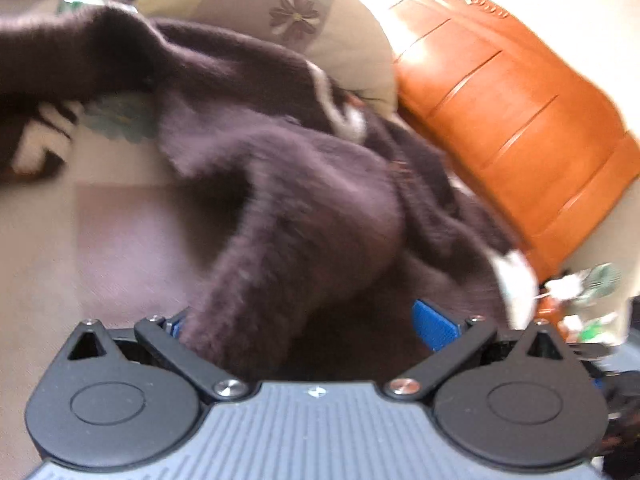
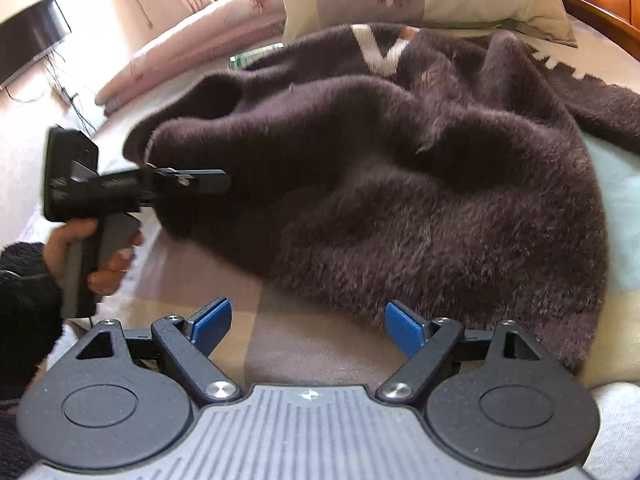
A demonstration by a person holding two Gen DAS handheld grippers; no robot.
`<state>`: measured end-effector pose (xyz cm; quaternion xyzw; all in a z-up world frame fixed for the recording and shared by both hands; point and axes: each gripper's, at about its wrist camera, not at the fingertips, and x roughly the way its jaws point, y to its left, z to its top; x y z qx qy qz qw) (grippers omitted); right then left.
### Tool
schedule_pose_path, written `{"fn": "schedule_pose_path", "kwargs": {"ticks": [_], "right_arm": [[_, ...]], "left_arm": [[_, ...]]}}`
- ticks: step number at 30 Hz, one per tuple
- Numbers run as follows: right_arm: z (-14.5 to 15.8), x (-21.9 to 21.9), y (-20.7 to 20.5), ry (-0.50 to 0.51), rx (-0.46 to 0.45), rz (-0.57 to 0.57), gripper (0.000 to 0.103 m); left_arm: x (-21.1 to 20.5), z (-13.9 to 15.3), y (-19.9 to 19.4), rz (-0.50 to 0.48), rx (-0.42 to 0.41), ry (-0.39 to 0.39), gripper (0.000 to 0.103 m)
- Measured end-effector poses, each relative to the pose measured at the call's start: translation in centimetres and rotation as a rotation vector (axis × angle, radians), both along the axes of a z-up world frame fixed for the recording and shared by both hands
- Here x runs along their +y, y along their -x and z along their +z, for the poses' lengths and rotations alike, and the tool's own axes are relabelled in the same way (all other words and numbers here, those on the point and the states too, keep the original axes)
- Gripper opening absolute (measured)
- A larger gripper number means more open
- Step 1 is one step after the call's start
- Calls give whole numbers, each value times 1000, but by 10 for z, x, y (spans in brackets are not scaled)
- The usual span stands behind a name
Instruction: Fold clothes
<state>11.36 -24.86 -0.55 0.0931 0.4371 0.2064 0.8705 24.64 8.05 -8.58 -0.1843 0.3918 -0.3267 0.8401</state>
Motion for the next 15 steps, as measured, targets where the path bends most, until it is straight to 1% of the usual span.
{"fn": "schedule_pose_path", "kwargs": {"ticks": [2,5,6,8,11,12,15], "right_arm": [[-3,1,0,10,11,0,89],[-5,1,0,14,21,-1,91],[-6,0,-1,11,21,-2,91],[-6,0,-2,10,25,-2,91],[-7,3,-4,11,30,6,91],[-8,4,-4,11,29,11,91],[-8,5,-2,10,28,19,91]], "left_arm": [[2,3,11,-45,20,68,102],[5,12,35,-134,30,167,102],[5,15,42,-142,17,157,102],[6,18,47,-108,4,104,102],[16,7,44,-24,50,62,102],[21,0,40,10,76,76,102],[42,-17,34,105,103,218,102]]}}
